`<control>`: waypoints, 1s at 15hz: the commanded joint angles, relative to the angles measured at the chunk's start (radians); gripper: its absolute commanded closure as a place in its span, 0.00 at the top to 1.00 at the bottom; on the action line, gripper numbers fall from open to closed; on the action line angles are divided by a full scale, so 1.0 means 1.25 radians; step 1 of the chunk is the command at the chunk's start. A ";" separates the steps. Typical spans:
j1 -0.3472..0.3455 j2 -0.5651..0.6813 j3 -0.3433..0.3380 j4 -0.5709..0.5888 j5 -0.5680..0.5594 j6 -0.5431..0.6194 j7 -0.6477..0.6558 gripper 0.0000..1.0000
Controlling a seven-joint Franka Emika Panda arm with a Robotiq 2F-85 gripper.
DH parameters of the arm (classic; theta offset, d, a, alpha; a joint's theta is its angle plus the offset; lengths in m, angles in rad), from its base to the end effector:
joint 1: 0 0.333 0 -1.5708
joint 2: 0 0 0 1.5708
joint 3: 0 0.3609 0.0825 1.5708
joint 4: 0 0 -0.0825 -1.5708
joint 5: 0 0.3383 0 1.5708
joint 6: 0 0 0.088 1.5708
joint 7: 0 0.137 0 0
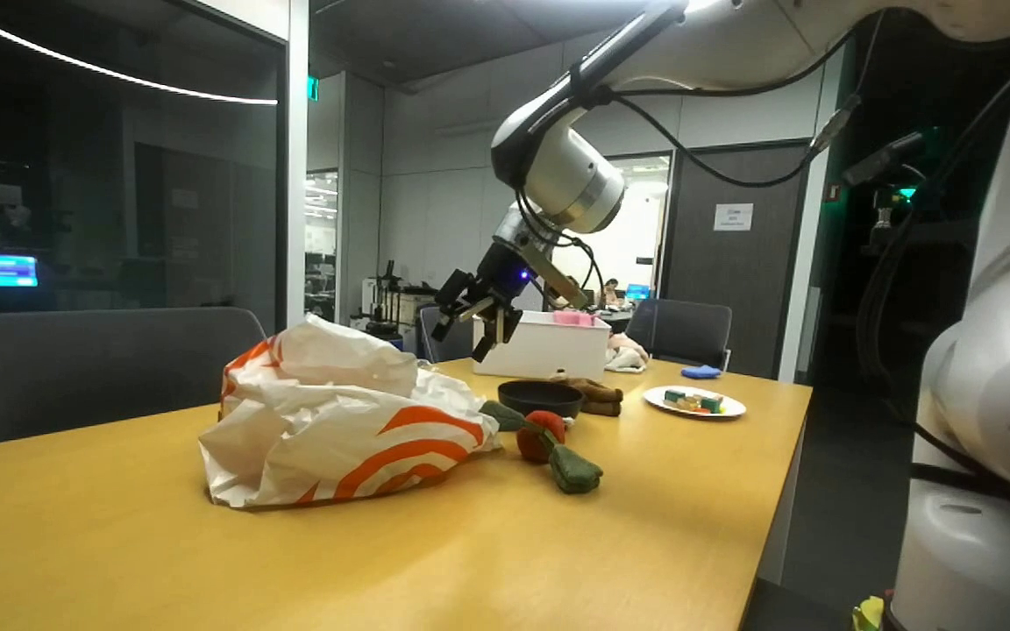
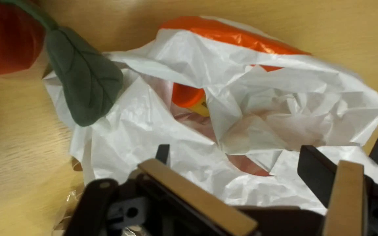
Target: Put the orange and apple in the black bowl.
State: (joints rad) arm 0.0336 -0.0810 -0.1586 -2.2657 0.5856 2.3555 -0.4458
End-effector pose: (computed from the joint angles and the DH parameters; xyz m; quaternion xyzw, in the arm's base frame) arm 0.4889 -0.0434 0.4564 -0.9701 0.0316 -0.1406 0.1952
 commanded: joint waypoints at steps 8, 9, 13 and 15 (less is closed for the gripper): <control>-0.055 0.190 0.045 0.087 -0.268 0.131 0.107 1.00; -0.049 0.198 0.046 0.089 -0.332 0.129 0.137 1.00; -0.023 0.206 0.067 0.101 -0.537 0.105 0.222 1.00; -0.007 0.203 0.082 0.109 -0.615 0.106 0.252 1.00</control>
State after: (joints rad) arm -0.0021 0.1711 -0.0755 -2.1680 -0.0635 2.5007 -0.1902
